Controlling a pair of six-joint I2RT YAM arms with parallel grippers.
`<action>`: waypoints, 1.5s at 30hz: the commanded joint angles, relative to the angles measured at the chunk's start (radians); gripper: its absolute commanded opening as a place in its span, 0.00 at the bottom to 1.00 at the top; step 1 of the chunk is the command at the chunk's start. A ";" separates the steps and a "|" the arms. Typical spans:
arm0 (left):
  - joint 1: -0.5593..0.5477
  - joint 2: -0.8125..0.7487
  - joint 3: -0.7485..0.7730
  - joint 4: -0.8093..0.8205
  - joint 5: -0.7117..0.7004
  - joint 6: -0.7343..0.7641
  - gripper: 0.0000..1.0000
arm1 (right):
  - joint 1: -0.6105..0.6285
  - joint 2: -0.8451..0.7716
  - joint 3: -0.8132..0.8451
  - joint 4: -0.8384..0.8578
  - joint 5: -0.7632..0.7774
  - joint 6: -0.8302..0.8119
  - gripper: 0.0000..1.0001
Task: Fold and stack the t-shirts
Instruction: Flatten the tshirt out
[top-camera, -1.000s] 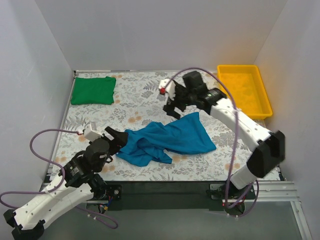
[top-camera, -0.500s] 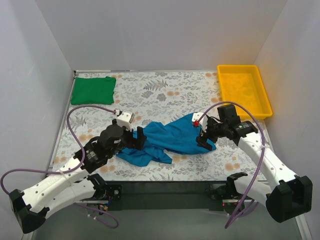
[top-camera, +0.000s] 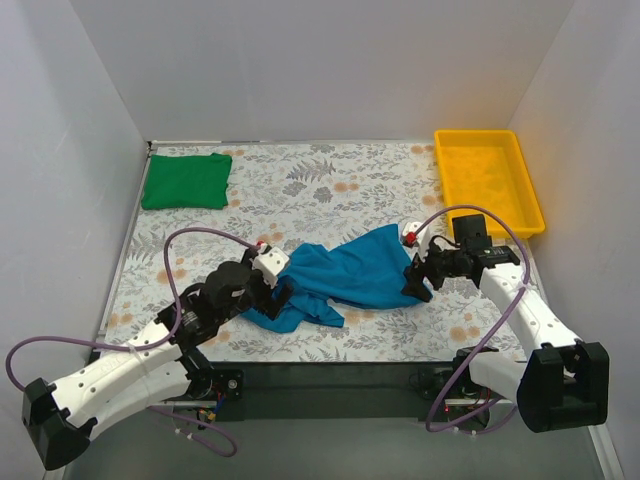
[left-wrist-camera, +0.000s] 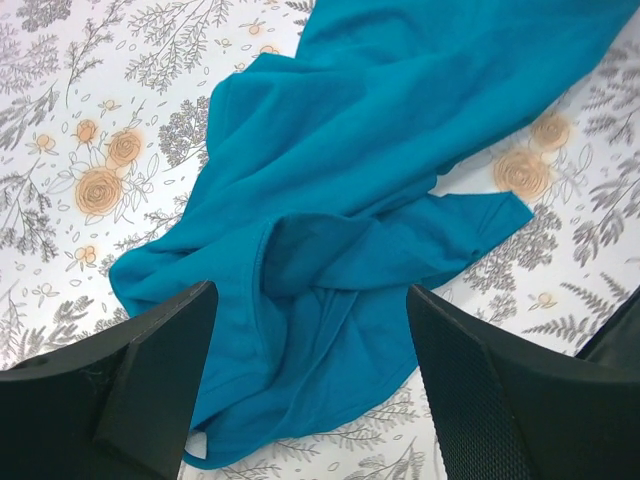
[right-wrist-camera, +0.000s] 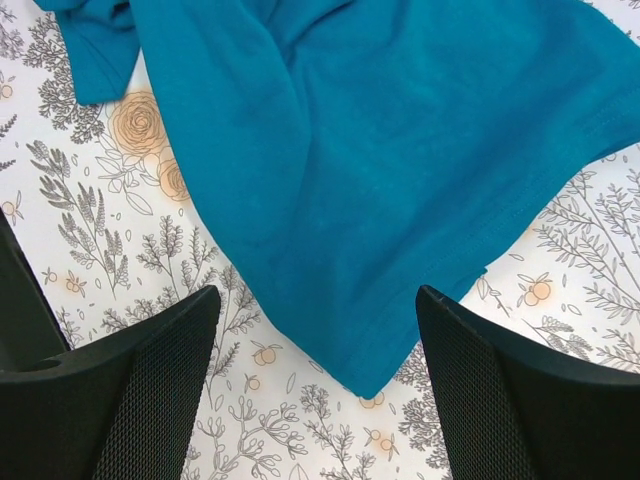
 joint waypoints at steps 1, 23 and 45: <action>-0.002 -0.008 -0.021 0.030 0.021 0.138 0.75 | -0.036 -0.020 -0.027 0.025 -0.117 -0.017 0.85; -0.002 0.089 -0.082 0.027 0.041 0.418 0.73 | -0.108 -0.036 -0.047 0.042 -0.205 -0.034 0.86; 0.015 0.322 0.036 0.141 0.047 0.532 0.66 | -0.109 -0.030 -0.043 0.042 -0.237 -0.035 0.87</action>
